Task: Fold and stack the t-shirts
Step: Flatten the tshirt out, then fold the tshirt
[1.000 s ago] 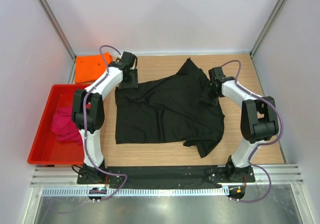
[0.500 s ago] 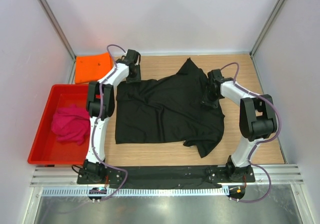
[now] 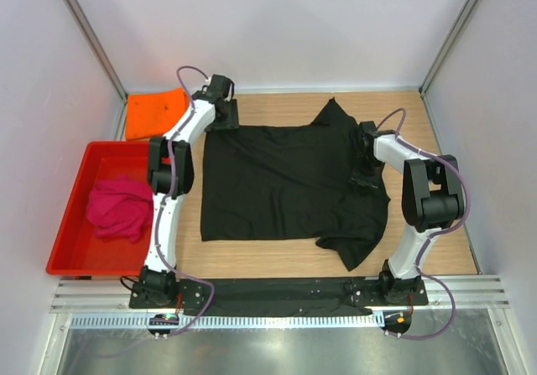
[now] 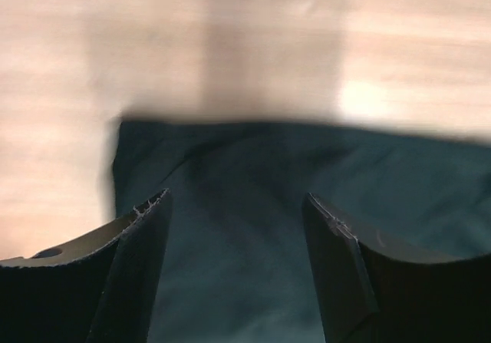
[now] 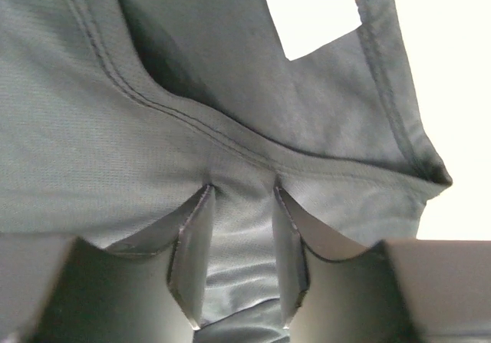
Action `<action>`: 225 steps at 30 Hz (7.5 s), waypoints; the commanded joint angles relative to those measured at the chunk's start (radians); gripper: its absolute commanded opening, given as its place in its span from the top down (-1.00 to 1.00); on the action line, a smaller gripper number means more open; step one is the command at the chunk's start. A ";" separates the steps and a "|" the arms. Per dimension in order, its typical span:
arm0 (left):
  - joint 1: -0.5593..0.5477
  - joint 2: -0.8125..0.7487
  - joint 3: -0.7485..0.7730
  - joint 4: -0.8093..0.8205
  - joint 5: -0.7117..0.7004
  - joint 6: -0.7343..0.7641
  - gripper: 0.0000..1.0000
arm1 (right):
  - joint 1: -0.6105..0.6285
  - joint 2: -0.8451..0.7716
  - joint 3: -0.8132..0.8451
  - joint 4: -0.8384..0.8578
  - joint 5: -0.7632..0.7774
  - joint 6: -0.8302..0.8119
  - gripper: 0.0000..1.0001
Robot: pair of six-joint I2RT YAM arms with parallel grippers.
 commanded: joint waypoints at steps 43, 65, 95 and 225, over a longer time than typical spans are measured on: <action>-0.273 -1.045 -1.393 -0.006 0.093 -0.309 -0.15 | 0.137 -0.246 -0.148 0.051 0.025 -0.051 -0.01; -0.281 -1.009 -1.083 -0.043 0.232 -0.199 -0.17 | -0.065 0.391 0.638 0.304 -0.203 0.197 0.25; -0.279 -0.950 -1.052 -0.045 0.238 -0.182 -0.16 | 0.020 0.651 1.004 0.464 -0.442 0.369 0.79; -0.083 -1.041 -1.505 0.162 0.189 -0.510 0.12 | -0.306 -0.534 -0.196 -0.253 -0.146 0.015 0.31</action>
